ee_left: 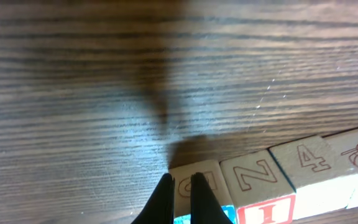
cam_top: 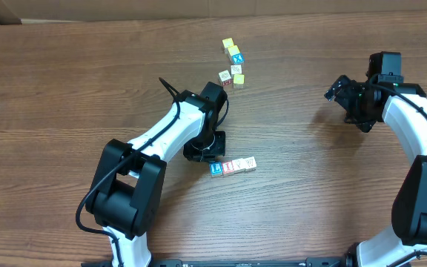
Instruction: Flip 4 blocks
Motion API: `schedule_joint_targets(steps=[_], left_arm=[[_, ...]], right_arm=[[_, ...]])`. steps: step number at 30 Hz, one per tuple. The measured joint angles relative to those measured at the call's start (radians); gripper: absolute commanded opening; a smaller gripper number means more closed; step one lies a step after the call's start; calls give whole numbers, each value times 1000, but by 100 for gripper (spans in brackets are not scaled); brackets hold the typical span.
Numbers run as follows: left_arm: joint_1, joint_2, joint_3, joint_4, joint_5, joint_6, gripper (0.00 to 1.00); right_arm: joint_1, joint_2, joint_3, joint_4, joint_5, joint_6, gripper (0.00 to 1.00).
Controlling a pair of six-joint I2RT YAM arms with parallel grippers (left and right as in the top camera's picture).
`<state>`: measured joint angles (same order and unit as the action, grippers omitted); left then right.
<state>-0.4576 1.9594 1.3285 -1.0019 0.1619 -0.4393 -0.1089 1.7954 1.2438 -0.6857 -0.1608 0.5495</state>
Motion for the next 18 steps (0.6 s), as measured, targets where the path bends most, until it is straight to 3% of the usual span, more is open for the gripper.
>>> schedule_joint_targets(steps=[14,18], left_arm=[[60,0,101,-119,-48,1,4],[45,0,94,-72,-54,1,4]], right_arm=[[0,0,0,0,0,0,100],[0,0,0,1,0,0,100]])
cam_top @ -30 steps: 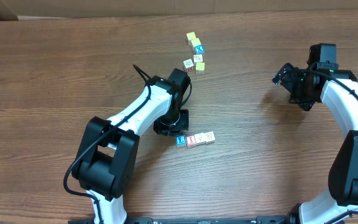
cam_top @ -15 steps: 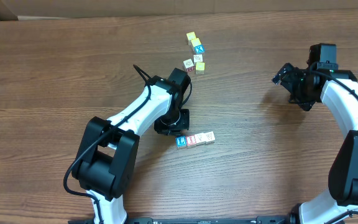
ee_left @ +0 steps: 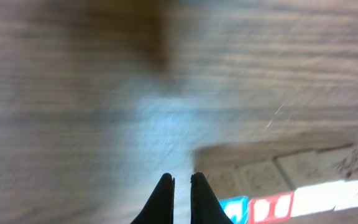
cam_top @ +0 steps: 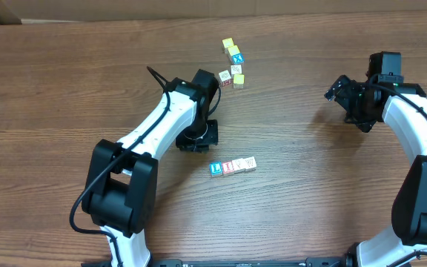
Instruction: Flip 4 blocks
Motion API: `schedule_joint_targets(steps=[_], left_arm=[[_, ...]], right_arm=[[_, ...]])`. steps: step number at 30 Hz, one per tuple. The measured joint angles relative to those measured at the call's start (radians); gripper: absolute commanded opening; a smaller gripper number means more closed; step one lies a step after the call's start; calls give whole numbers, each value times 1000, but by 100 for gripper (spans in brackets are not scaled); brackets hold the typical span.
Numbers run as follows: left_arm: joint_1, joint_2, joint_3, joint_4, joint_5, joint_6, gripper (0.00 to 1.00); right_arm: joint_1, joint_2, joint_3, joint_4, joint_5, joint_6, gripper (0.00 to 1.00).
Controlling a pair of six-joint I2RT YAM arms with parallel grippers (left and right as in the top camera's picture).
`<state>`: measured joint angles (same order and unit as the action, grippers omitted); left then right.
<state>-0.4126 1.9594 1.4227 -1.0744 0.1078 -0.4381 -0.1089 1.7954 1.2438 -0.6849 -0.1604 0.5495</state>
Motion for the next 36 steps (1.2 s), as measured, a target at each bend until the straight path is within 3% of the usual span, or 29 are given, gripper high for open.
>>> schedule_joint_targets(steps=[36], left_arm=[[-42,0,-62,32,42,0,4]], right_arm=[[0,0,0,-1,-1,0,100]])
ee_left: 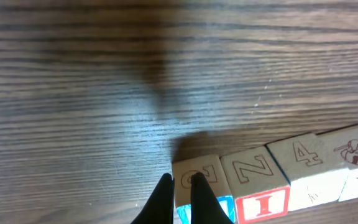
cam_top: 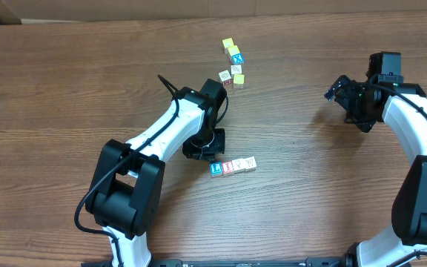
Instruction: Flip 4 blocks
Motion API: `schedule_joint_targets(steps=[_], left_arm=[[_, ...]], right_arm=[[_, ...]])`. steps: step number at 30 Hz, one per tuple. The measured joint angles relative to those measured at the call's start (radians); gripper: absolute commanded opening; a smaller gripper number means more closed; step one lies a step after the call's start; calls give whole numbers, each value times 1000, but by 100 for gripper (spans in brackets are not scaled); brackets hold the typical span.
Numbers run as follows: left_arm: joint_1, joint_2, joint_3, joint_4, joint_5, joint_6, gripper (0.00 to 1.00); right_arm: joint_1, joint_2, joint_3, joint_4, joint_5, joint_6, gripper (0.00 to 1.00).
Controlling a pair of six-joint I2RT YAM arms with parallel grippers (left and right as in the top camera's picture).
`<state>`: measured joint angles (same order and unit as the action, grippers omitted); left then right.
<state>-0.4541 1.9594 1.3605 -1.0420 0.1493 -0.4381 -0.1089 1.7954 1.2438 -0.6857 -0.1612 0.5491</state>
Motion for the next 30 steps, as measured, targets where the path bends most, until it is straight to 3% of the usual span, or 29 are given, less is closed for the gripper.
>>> schedule_joint_targets(steps=[30], left_arm=[[10,0,10,-16,-47,0,4]], right_arm=[[0,0,0,0,0,0,100]])
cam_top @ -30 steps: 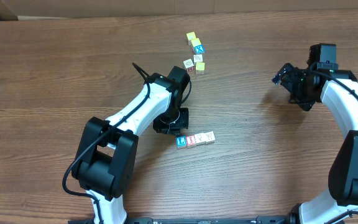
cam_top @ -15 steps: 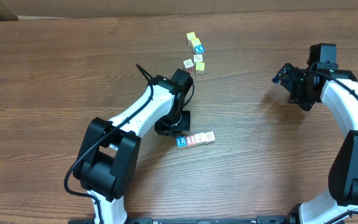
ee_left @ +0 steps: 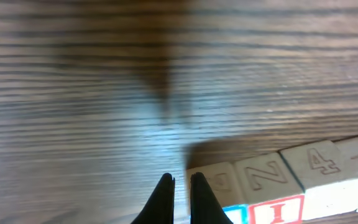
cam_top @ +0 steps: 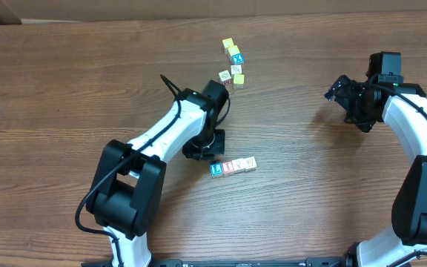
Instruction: Flip 4 blocks
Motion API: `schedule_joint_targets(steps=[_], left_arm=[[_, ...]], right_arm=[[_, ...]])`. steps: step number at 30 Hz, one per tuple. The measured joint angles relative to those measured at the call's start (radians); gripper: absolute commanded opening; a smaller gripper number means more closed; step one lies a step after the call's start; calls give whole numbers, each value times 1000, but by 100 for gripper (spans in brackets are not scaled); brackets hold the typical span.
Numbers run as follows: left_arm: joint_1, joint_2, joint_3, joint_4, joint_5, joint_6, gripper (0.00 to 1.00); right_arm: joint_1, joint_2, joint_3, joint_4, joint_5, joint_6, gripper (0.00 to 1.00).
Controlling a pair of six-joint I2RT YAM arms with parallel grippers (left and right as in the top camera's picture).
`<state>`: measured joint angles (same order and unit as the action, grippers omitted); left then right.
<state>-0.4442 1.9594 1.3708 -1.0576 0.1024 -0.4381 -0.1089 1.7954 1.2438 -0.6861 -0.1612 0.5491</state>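
Note:
A row of letter blocks lies near the table's middle. In the left wrist view its tops show a faint letter, an N and a 4, with blue and red I faces towards me. My left gripper is shut with nothing in it. It hangs at the row's left end, its right fingertip over the end block's edge. My right gripper rests far to the right; its jaws are too small to read.
A cluster of several more small blocks lies at the back, beyond the left arm. The brown wooden table is otherwise bare around the row. The left wrist view is slightly blurred.
The left gripper has shifted a little left off the end block, so the row sits lower and further right in its wrist view. The blocks and the right arm have not moved.
The shut left gripper was at the row's left end with its tips on the end block. Then it stood back and to the left, clear of the row. Then it was back over the end block, and now at that block's left edge. The row looks unchanged.

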Motion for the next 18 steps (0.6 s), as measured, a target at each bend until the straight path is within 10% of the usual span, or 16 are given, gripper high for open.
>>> schedule_joint_targets(steps=[18], left_arm=[[138,0,82,-164,82,38,4]], right_arm=[[0,0,0,1,0,0,100]])
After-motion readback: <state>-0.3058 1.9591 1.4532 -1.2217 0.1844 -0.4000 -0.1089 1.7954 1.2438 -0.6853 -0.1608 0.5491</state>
